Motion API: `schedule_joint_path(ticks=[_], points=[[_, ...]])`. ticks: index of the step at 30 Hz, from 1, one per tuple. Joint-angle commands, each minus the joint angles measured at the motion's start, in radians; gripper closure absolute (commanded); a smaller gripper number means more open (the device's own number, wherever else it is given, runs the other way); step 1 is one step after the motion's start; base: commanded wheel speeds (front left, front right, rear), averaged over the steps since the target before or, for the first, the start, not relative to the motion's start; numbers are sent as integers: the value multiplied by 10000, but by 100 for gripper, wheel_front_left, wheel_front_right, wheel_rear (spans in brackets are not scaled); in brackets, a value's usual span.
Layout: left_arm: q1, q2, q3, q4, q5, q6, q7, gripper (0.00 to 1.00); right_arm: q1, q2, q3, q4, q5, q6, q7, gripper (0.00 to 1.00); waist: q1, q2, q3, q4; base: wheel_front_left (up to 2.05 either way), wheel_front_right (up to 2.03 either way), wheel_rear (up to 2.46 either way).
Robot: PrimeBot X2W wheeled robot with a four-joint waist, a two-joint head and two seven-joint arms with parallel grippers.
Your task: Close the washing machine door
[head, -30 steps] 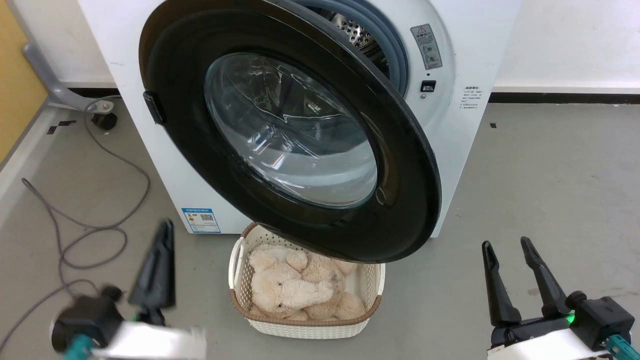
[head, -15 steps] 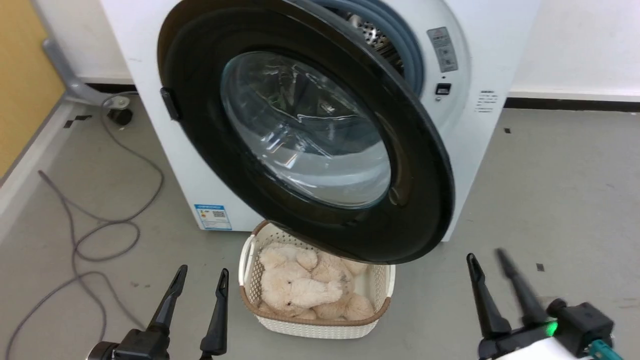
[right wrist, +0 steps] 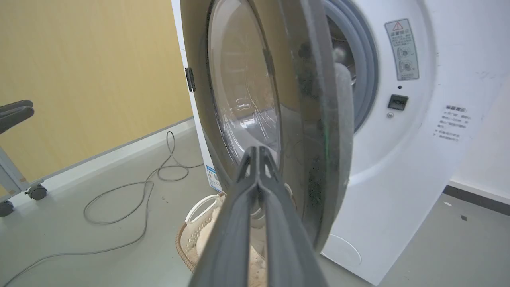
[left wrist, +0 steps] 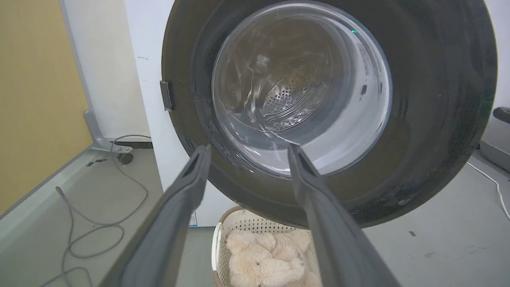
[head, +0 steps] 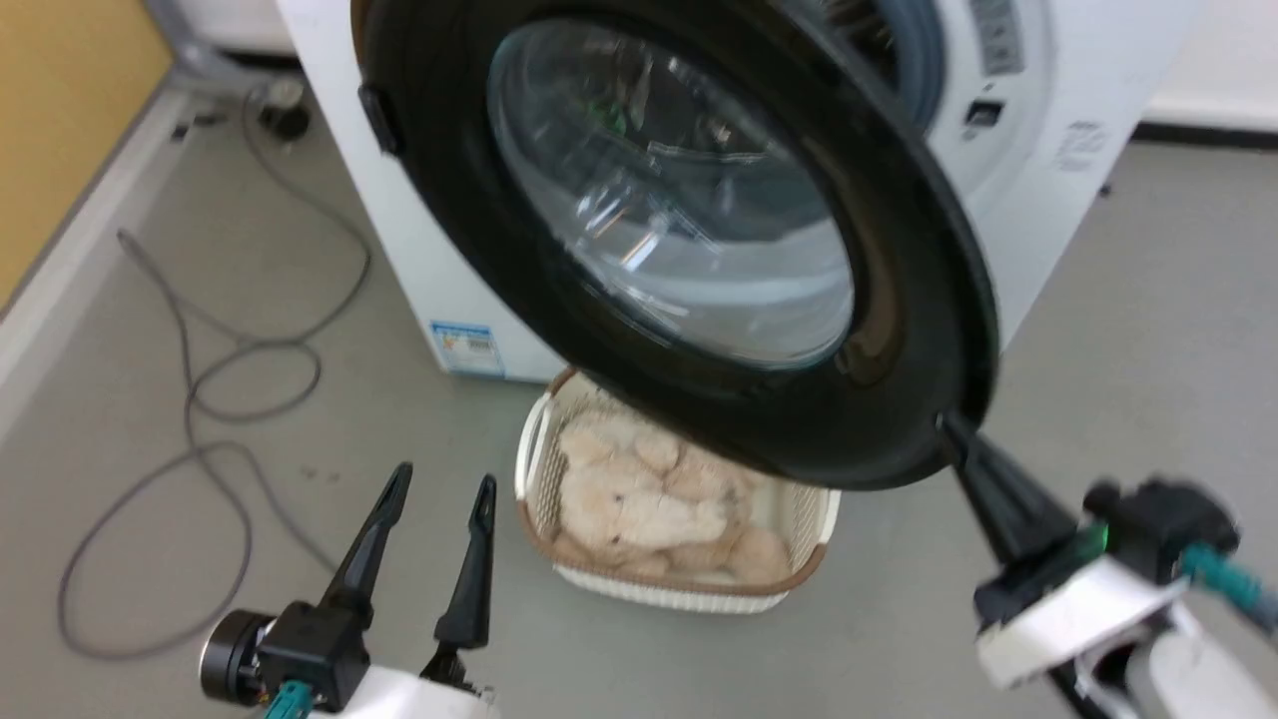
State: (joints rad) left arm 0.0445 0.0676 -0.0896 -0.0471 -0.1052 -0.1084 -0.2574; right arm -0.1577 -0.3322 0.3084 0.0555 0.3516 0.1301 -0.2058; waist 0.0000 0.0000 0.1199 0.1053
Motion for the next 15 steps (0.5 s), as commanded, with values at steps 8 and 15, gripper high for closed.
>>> schedule_joint_path(ticks=[8, 15], points=[[-803, -136, -200, 76, 19, -78, -43, 0, -2093, -1381, 128, 893, 1059, 6, 439, 100, 0, 0, 1225, 815, 0, 0, 0], [-1093, -161, -245, 54, -26, -84, -43, 0, -3064, -2160, -84, 1194, 1757, 6, 670, 100, 0, 0, 1711, 1127, 0, 0, 0]])
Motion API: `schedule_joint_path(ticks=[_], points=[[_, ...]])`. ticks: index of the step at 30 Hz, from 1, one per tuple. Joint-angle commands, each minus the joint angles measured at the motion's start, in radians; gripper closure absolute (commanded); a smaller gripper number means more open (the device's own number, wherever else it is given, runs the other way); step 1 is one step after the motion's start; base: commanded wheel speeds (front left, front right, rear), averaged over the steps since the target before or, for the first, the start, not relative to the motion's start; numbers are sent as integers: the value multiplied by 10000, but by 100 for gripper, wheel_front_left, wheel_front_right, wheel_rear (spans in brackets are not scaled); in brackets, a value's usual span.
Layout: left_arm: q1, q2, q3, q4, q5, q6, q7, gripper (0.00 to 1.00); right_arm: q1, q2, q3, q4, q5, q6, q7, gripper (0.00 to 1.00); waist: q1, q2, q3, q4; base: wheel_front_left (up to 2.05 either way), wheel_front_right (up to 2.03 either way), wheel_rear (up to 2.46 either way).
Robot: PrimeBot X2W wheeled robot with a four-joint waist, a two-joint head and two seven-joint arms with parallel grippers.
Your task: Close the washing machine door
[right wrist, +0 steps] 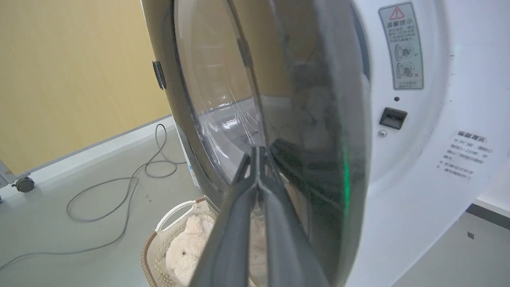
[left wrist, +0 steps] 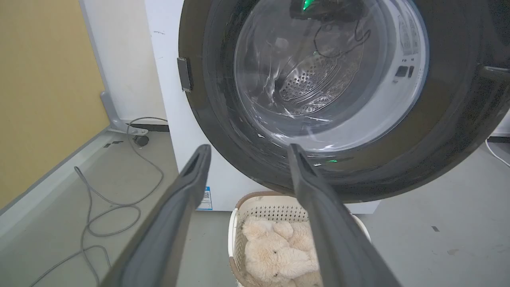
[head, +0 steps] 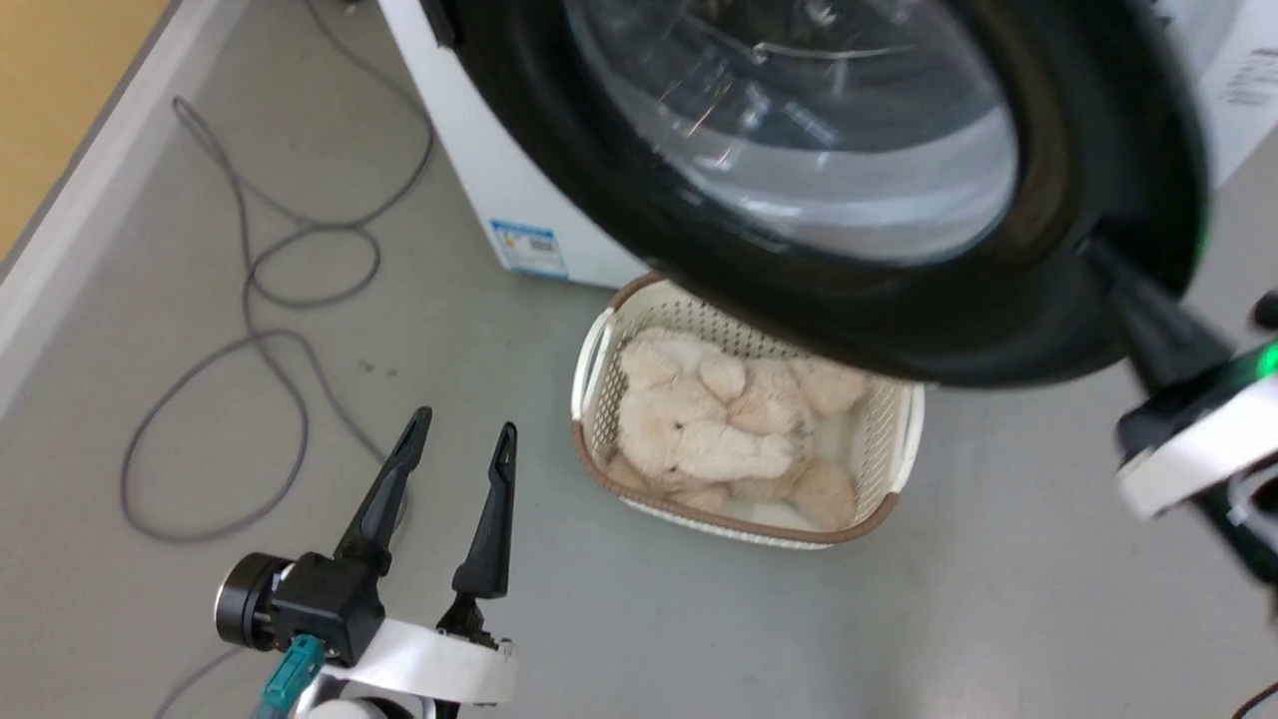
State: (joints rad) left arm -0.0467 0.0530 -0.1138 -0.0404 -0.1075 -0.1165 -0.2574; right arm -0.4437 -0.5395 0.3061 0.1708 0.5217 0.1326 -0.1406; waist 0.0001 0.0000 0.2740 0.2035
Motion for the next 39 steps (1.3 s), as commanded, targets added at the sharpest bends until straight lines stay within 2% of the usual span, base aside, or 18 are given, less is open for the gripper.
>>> schedule_joint_path(ticks=[1, 6, 20, 28, 39], points=[[-228, -18, -12, -26, -7, -2, -43, 0, -372, -193, -97, 88, 166, -19, 76, 100, -1, 0, 253, 195, 0, 0, 0], [-517, -24, -132, -85, -95, 39, -43, 0, -1213, -597, -275, 488, 711, -19, 398, 100, -1, 0, 665, 445, 0, 0, 0], [-1001, -27, -488, -210, -533, 356, -43, 0, -3568, -1138, -791, 2033, 1417, -19, 1539, 100, -1, 0, 1686, 912, 0, 0, 0], [-1149, -27, -509, -207, -636, 480, -43, 0, -4724, -811, -1251, 3109, 878, -19, 1271, 100, -1, 0, 1959, 983, 0, 0, 0], [-1122, -27, -390, -91, -589, 483, -43, 0, -4808, -488, -1309, 3729, 755, -19, 858, 100, -1, 0, 1495, 752, 0, 0, 0]])
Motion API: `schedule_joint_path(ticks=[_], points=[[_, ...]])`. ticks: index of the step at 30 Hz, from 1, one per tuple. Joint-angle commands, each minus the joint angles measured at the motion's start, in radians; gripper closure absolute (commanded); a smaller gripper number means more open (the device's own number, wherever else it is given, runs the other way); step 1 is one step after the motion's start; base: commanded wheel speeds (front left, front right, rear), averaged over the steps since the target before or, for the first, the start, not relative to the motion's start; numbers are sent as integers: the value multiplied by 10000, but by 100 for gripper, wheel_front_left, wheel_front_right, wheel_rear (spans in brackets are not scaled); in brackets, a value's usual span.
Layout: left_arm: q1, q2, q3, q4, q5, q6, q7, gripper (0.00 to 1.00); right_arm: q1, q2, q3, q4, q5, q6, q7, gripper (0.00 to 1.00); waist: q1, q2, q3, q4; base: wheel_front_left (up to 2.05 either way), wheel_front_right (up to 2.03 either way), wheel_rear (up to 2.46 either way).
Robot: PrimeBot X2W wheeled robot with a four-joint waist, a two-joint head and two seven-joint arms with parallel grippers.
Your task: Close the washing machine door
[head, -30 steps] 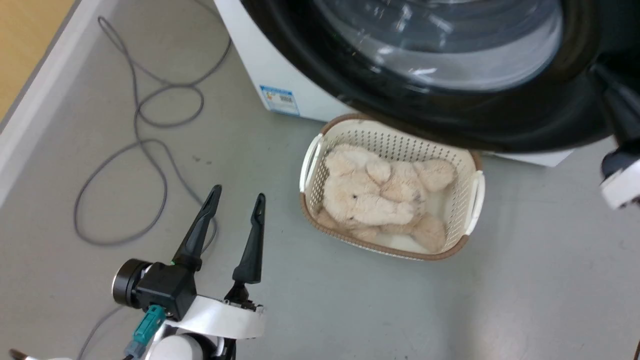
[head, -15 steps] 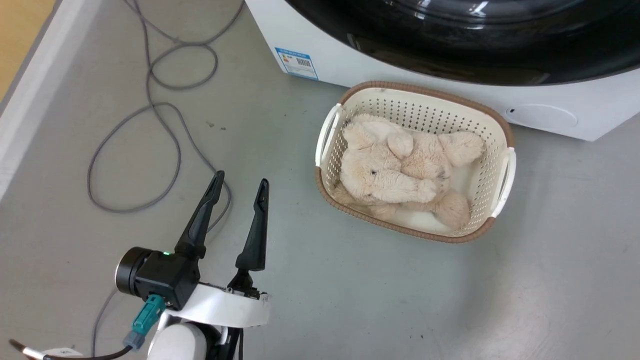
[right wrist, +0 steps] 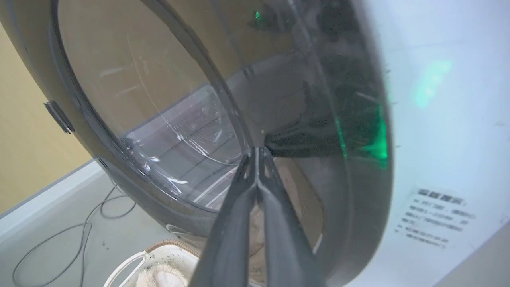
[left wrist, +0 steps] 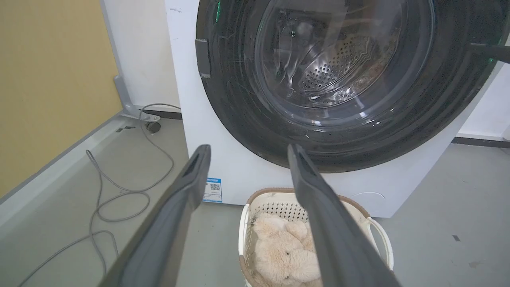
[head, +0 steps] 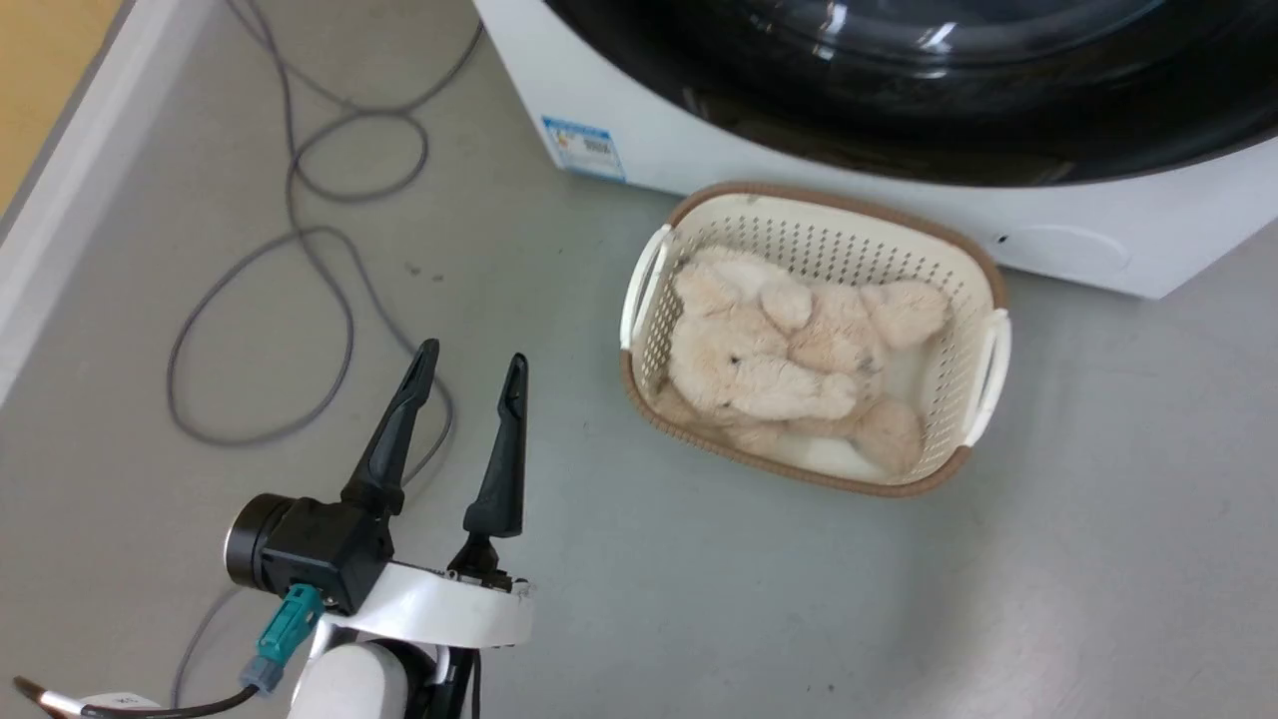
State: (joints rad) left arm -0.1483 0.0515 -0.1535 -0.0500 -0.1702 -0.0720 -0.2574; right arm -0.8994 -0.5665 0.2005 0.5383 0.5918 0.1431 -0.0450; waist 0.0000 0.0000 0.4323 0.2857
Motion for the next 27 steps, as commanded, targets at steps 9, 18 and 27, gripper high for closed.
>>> schedule_joint_path(ticks=[9, 18, 27], points=[[297, -12, 375, 219, 55, 28, -43, 0, 1344, 326, 329, -296, 179, -124, -1311, 100, 0, 0, -1445, -894, 0, 0, 0], [919, -12, 864, 476, -248, 70, -43, 0, 4087, 1253, -354, -1579, -388, -124, -2065, 100, 0, 0, -2777, -1828, 0, 0, 0], [1639, -12, 1136, 800, -296, 163, -44, 0, 6976, 2623, -1595, -3574, -1387, -124, -2161, 100, 0, 0, -3548, -2468, 0, 0, 0]])
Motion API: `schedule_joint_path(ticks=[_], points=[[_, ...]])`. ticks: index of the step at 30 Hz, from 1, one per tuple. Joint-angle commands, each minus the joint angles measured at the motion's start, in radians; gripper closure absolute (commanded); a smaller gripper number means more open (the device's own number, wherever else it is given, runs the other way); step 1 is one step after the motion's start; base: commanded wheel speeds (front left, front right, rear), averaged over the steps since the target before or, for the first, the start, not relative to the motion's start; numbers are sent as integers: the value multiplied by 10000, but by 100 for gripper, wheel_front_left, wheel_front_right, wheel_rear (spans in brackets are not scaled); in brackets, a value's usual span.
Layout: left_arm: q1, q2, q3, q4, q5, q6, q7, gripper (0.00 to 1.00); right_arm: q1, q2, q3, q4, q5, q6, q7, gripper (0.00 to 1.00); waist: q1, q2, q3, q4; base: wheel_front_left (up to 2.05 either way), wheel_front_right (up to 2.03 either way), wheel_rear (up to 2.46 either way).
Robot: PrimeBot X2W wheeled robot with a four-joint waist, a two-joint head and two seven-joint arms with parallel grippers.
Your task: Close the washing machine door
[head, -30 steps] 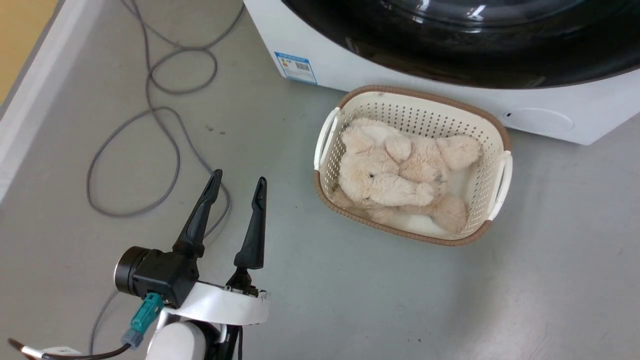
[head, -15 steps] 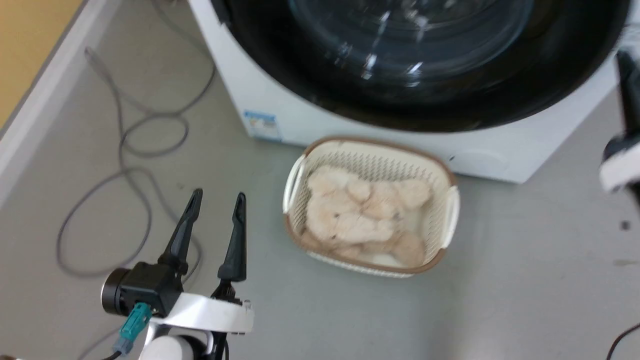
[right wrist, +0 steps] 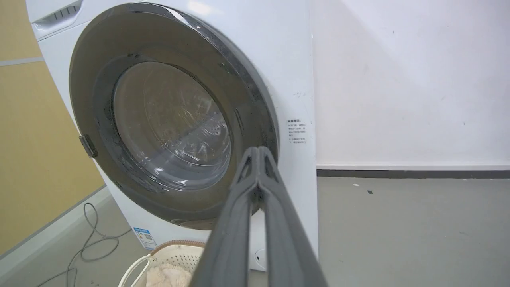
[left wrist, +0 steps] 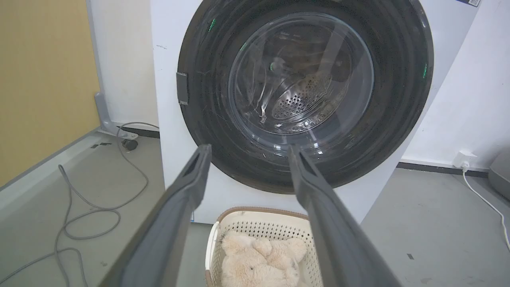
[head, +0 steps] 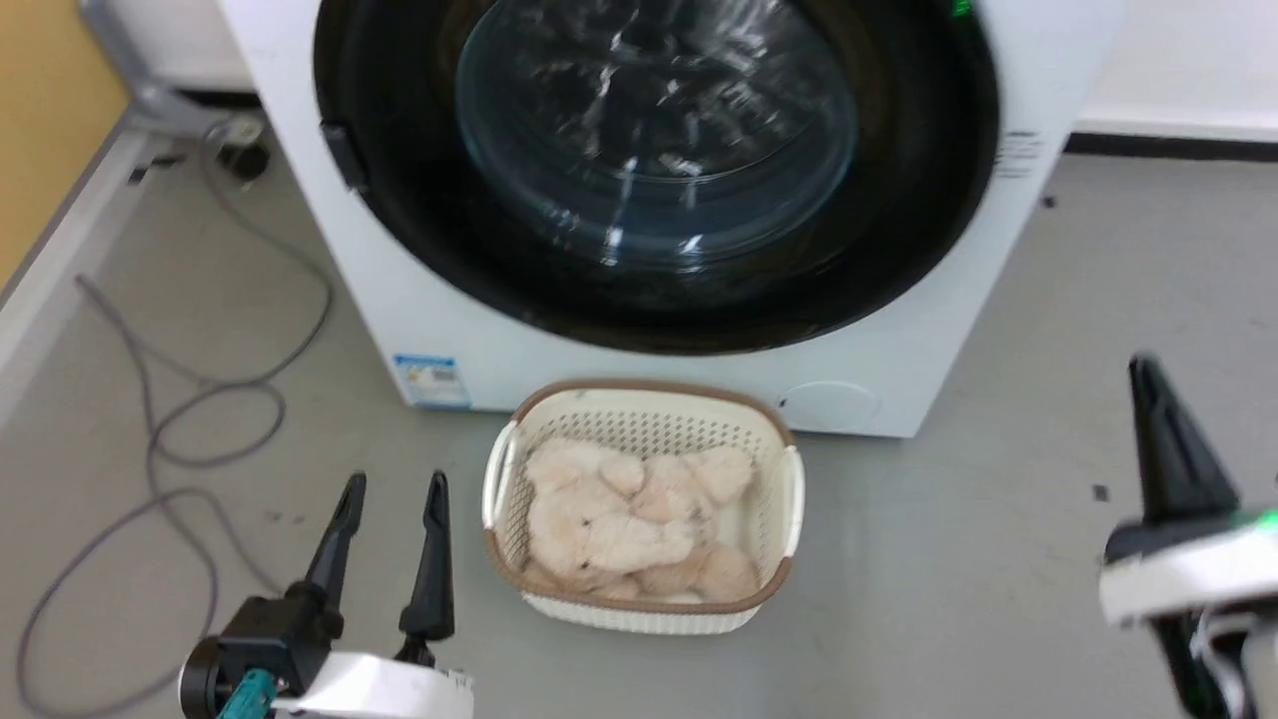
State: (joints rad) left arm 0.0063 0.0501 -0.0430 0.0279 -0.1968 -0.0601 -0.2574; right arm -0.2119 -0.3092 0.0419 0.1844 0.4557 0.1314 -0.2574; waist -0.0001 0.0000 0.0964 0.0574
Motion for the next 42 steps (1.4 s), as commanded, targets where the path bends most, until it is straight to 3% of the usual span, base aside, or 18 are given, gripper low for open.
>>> schedule_joint_path(ticks=[1, 6, 8, 18, 32, 33, 42], points=[[157, 1, 61, 63, -17, 38, -44, 0, 393, 196, -84, -251, -144, -7, -38, 100, 1, 0, -260, -235, 0, 0, 0], [463, 1, 225, 189, 26, -32, -44, 0, 1585, 824, -276, -1022, -572, -7, -41, 100, 1, 0, -553, -419, 0, 0, 0], [646, 1, 254, 261, -32, -30, -44, 0, 2126, 1061, -326, -1145, -730, -7, -41, 0, 1, 0, -685, -491, 0, 0, 0], [934, 1, 102, 306, 188, 97, -44, 0, 2868, 1464, -464, -1121, -1490, -7, -42, 0, 1, 0, -852, -562, 0, 0, 0], [871, 1, 139, 288, 88, 308, -44, 0, 2863, 1791, -509, -1392, -1476, -7, -43, 0, 1, 0, -836, -586, 0, 0, 0], [824, -4, 140, 281, 111, 263, 2, 100, 2758, 1742, -523, -1354, -1436, 0, 2, 100, 1, 0, -836, -587, 0, 0, 0], [780, -4, 147, 266, 192, 274, 130, 100, 2721, 1782, -521, -1368, -1560, 0, 118, 100, 1, 0, -842, -588, 0, 0, 0]])
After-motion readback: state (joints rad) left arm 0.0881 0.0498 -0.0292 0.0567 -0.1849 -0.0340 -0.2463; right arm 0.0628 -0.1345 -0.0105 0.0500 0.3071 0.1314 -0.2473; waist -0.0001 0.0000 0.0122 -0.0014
